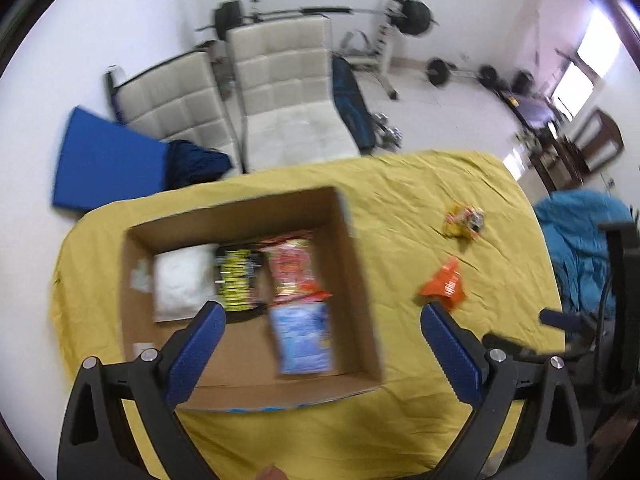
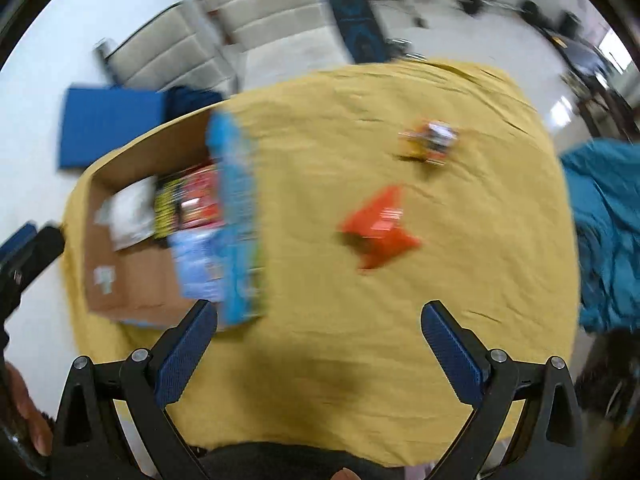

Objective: Organize soft objects
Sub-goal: 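Grasp the orange snack bag with the left tool while the right tool grasps the yellow GUOBA bag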

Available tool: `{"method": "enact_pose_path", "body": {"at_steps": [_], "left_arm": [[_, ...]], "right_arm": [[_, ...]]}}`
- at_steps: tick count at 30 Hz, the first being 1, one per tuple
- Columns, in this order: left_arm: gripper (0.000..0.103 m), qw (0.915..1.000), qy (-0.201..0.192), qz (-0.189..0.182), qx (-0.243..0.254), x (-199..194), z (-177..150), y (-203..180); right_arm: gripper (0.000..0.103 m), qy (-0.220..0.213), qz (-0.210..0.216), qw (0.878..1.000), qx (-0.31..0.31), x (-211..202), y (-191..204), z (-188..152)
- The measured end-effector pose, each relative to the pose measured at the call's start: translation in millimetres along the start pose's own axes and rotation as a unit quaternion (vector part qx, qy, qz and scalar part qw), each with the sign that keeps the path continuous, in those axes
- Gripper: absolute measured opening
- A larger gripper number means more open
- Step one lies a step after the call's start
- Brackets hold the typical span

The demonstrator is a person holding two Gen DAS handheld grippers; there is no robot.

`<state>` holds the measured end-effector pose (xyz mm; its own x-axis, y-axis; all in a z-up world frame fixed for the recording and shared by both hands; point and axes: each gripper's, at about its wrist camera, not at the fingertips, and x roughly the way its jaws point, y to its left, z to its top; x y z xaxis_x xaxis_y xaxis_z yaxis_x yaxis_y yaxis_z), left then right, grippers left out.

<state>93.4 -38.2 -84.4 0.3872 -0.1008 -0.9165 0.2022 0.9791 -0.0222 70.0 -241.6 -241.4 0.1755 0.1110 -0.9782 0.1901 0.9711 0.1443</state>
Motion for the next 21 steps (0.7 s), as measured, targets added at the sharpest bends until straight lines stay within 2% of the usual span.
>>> {"method": "enact_pose_path", "body": {"at_steps": [2, 5, 9, 12, 15, 17, 19, 21], "left_arm": [[0.100, 0.9998, 0.012, -0.012, 0.014, 14, 5, -23], [0.100, 0.9968, 0.062, -0.043, 0.025, 56, 14, -68], [0.100, 0.9869, 0.142, -0.077, -0.003, 121, 16, -109], [0.100, 0.9752, 0.196, -0.098, -0.035, 171, 8, -131], [0.095, 0.9635, 0.231, -0.115, -0.070, 212, -3, -149], [0.092, 0.9591, 0.245, -0.115, -0.083, 233, -8, -160], [0.069, 0.9567, 0.251, -0.113, -0.094, 249, -11, -164], [0.053, 0.9536, 0.258, -0.110, -0.108, 266, -14, -168]], "right_arm": [[0.103, 0.000, -0.018, 1.000, 0.026, 2, -39, 3], [0.103, 0.003, -0.039, 0.997, 0.061, 9, -97, 8], [0.103, 0.008, -0.045, 0.996, 0.082, 20, -152, 18], [0.103, 0.018, -0.044, 0.996, 0.079, 31, -177, 29], [0.103, 0.021, -0.039, 0.997, 0.066, 40, -191, 42], [0.103, 0.023, -0.035, 0.998, 0.049, 47, -194, 54], [0.103, 0.026, -0.034, 0.999, 0.026, 55, -193, 69], [0.103, 0.030, -0.036, 0.999, -0.006, 66, -186, 90]]}}
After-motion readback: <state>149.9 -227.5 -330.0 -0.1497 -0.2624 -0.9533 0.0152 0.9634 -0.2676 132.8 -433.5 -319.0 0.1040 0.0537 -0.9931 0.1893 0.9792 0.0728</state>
